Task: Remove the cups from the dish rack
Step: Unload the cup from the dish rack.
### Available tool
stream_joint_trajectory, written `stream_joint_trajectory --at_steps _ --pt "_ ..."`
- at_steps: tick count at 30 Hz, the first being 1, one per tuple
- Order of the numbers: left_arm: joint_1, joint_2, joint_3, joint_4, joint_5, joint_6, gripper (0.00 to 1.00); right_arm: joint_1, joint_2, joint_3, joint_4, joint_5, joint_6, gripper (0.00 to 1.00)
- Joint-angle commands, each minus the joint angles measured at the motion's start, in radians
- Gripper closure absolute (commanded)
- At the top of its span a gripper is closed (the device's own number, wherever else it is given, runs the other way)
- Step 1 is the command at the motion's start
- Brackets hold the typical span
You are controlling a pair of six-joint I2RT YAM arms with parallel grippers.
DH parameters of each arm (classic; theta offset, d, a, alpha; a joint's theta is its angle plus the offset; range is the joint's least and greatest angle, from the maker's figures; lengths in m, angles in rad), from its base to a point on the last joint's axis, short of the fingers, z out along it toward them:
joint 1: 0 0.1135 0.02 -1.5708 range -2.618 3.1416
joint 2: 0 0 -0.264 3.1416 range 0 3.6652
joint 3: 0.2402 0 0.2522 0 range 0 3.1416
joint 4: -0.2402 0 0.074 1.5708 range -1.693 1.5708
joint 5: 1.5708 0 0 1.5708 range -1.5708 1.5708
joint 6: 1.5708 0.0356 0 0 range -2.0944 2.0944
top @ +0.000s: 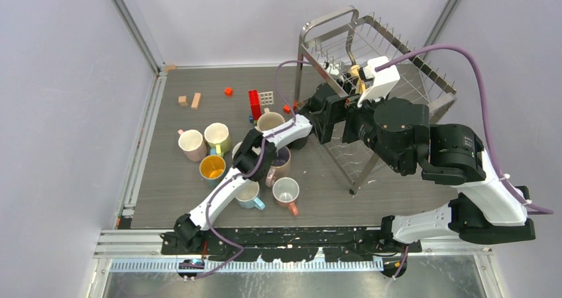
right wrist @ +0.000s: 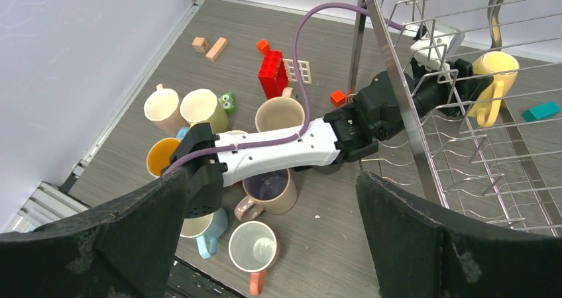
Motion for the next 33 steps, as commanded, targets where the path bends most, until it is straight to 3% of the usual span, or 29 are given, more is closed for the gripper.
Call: stream_joint_trajectory --at_steps 1,8,14,20,33 --pt "-0.003 -0.116 -0.123 0.059 0.018 0.024 0.57 0.001 -0.01 -0.005 0.046 0.026 -0.009 0.0" --pt "-0.014 -0.233 -0.325 0.156 -0.013 0.043 0.6 0.0 -0.015 -0.021 0.056 0.023 -0.008 0.0" --pt "-0.047 -0.25 -0.345 0.143 -0.057 0.059 0.58 0.0 -0.016 -0.023 0.058 0.022 -0.008 0.0" --pt "-0.083 -0.2 -0.257 0.1 -0.142 0.053 0.44 0.001 -0.017 -0.022 0.05 0.023 -0.005 0.0" --pt "-0.113 0.018 0.127 -0.126 -0.259 0.096 0.38 0.001 -0.034 -0.044 0.048 0.022 0.004 0.0"
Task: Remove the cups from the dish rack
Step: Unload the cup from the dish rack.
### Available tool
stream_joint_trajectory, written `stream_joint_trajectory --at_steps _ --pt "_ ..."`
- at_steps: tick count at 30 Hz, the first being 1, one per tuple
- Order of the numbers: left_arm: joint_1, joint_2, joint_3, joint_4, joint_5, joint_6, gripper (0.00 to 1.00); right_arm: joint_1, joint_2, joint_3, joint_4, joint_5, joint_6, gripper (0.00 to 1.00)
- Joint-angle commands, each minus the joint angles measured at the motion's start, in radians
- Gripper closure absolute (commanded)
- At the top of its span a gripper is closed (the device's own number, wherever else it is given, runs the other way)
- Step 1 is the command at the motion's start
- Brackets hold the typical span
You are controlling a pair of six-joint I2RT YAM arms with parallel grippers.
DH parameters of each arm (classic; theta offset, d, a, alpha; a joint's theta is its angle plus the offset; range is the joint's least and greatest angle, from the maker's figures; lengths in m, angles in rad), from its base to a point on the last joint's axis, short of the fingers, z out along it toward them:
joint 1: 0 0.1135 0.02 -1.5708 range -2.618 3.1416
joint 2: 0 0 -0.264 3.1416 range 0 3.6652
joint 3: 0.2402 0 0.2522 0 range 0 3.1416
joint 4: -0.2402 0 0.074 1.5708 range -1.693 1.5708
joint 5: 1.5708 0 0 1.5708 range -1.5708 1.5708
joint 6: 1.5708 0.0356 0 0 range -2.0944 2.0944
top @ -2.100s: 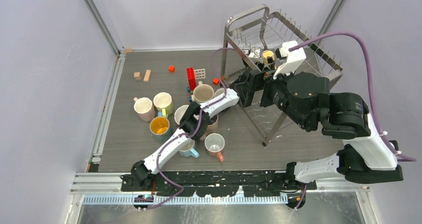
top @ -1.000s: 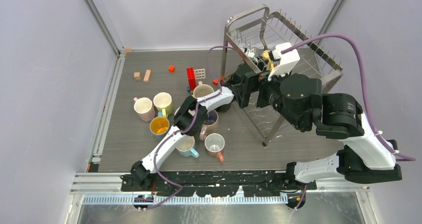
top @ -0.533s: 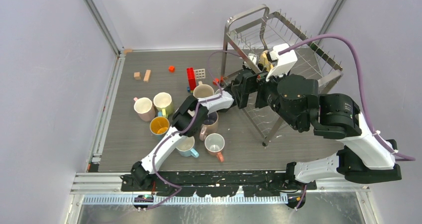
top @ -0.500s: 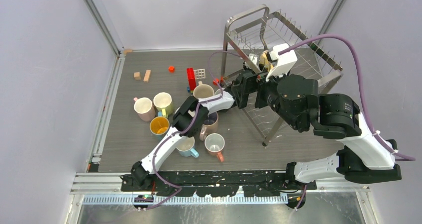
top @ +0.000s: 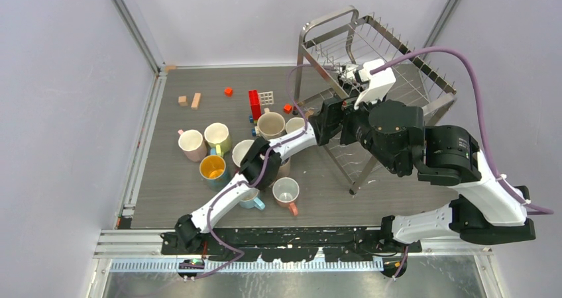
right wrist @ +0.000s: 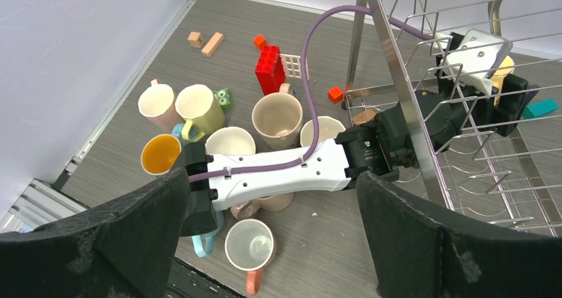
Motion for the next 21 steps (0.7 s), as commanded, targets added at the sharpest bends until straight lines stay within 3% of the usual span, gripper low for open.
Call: stream_joint_trajectory --at_steps 1,10,21 --pt "0.004 0.085 0.104 -0.083 -0.095 0.038 0.38 0.001 -0.033 -0.013 0.033 0.018 0.005 0.0" --pt "0.005 0.178 0.199 -0.084 -0.08 0.029 0.38 0.002 -0.045 -0.031 0.034 0.021 0.005 0.0" --pt "0.005 0.128 0.107 -0.084 -0.17 0.033 0.43 0.001 -0.062 -0.056 0.048 0.027 0.0 0.0"
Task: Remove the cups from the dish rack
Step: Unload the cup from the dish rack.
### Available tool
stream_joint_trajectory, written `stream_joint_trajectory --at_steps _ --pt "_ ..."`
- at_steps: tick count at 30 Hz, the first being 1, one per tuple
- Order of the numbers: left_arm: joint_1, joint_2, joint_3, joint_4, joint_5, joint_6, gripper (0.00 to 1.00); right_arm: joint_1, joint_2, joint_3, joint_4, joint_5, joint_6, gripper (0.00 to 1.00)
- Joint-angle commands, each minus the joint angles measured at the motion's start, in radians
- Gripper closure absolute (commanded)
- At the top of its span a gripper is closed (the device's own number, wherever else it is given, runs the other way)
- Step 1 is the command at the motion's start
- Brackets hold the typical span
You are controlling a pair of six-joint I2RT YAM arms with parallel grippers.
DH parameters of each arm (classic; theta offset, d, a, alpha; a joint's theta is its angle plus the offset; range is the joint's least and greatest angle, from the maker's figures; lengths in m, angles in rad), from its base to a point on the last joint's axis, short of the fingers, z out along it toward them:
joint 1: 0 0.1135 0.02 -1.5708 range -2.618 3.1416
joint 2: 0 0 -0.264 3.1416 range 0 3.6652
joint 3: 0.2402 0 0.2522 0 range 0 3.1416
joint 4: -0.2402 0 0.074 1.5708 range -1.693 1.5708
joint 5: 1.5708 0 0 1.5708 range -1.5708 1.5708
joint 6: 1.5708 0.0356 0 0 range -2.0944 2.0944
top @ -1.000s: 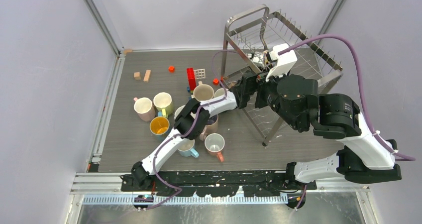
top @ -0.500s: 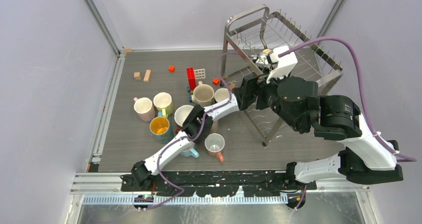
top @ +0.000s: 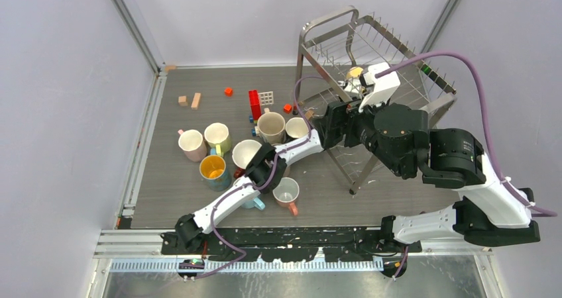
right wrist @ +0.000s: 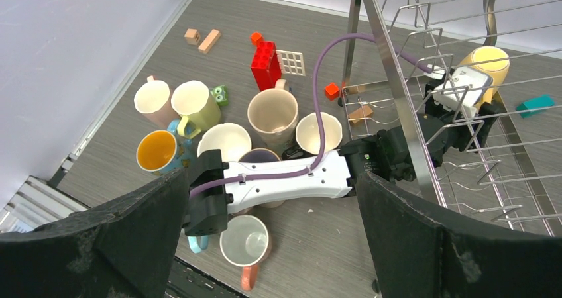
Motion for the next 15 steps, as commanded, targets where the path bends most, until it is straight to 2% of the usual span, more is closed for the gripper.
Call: stream_joint_trajectory --at_steps 1,10,15 --pt "0.02 -0.063 -0.06 0.038 -0.105 0.014 0.45 0.002 -0.024 -0.009 0.045 0.027 0.001 0.0" --pt "0.018 -0.156 -0.223 0.115 -0.152 0.025 0.57 0.001 -0.035 -0.021 0.052 0.025 0.005 0.0" --pt "0.017 -0.223 -0.327 0.18 -0.174 0.049 0.6 0.001 -0.038 -0.022 0.052 0.02 0.009 0.0"
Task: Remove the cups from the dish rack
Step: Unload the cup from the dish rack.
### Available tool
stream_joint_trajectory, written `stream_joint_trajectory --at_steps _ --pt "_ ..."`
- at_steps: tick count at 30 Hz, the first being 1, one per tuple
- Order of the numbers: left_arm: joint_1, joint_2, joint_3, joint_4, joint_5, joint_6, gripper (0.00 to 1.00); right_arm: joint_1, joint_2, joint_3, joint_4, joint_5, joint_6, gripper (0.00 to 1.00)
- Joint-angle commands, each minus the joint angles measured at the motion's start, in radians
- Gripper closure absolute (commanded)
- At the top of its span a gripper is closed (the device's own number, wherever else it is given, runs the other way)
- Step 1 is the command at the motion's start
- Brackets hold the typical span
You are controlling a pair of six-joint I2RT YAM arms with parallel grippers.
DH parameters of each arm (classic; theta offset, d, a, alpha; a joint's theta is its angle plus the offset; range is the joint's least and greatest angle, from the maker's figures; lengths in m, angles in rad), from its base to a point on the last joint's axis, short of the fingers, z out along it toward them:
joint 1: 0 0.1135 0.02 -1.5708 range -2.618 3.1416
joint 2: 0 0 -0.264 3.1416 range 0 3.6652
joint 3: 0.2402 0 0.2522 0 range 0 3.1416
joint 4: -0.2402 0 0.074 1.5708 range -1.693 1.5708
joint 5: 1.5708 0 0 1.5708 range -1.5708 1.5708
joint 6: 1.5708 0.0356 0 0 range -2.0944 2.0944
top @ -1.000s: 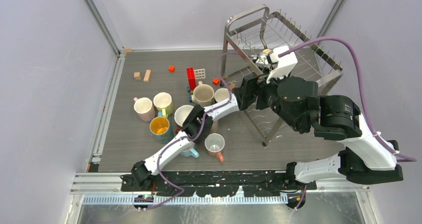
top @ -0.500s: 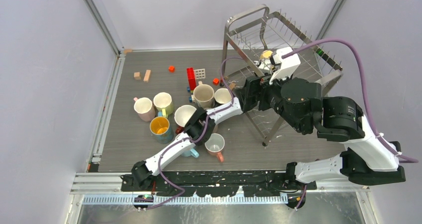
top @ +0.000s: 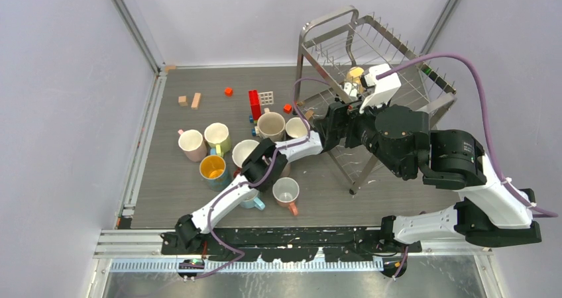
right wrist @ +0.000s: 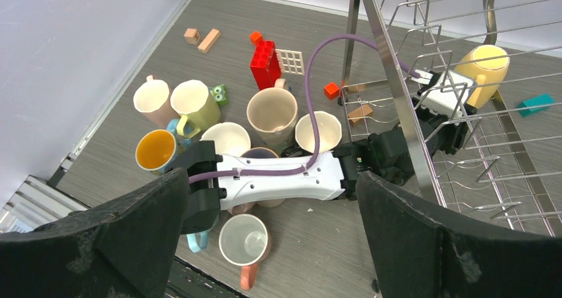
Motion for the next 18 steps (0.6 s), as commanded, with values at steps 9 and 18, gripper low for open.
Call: stream_joint_trajectory --at_steps 9,18 --pt "0.025 -0.159 -0.157 0.129 -0.13 0.067 0.66 0.002 -0.025 -0.006 0.047 0.013 0.018 0.0" --pt "0.054 -0.199 -0.247 0.175 -0.022 -0.003 0.69 0.002 -0.025 -0.009 0.047 0.014 0.018 0.0"
